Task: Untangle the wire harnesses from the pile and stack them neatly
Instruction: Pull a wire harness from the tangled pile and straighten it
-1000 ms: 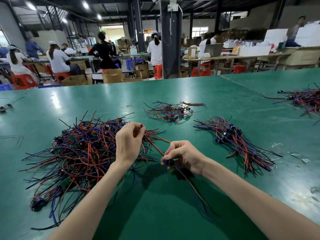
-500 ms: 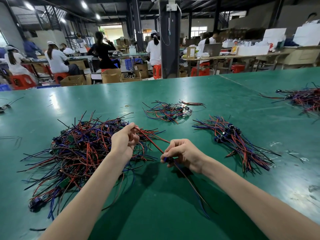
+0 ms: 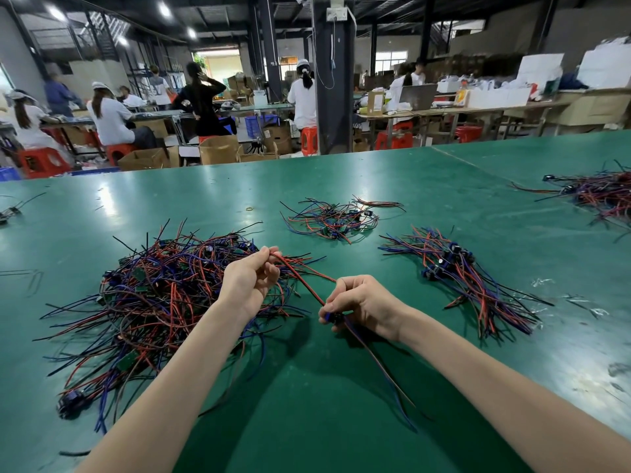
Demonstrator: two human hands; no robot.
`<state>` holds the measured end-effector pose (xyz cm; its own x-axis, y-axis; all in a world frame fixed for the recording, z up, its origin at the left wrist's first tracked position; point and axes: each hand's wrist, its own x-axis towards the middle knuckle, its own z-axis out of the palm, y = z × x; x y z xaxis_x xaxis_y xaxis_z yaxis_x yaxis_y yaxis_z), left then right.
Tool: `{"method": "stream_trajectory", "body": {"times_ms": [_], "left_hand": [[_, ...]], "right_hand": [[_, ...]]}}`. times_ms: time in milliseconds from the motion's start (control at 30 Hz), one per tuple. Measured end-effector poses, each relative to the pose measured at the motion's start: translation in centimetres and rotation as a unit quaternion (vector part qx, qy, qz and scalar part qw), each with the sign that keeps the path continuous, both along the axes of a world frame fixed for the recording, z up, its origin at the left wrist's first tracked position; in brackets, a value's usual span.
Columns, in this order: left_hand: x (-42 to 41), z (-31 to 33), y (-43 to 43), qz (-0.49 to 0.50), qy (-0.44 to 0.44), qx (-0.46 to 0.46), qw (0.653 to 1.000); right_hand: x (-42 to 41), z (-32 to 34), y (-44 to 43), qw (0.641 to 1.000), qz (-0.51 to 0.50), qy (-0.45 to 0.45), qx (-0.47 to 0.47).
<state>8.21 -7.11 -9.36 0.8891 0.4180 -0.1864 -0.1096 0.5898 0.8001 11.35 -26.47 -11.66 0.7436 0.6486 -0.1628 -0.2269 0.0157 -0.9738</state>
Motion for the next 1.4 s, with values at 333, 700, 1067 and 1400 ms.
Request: {"method": "stream_trajectory", "body": {"times_ms": [333,700,1067,1400], "left_hand": [[0.1,-0.4,0.2,0.021,0.005,0.055,0.998],[0.1,-0.5,0.4,0.042,0.025,0.095,0.994],[0.2,-0.8,0.6,0.03,0.001,0.086,0.996],[0.3,-1.1,0.7,0.038,0.009,0.107,0.994]], "right_hand": [[0.0,-0.3,0.1,1.0,-0.001,0.006,0.0],[0.1,-0.3,0.1,1.0,0.004,0.006,-0.001],[-0.1,-0.4,0.1,1.0,0.005,0.005,0.004],[-0.1,-0.4,0.1,1.0,0.005,-0.003,-0.003]]}}
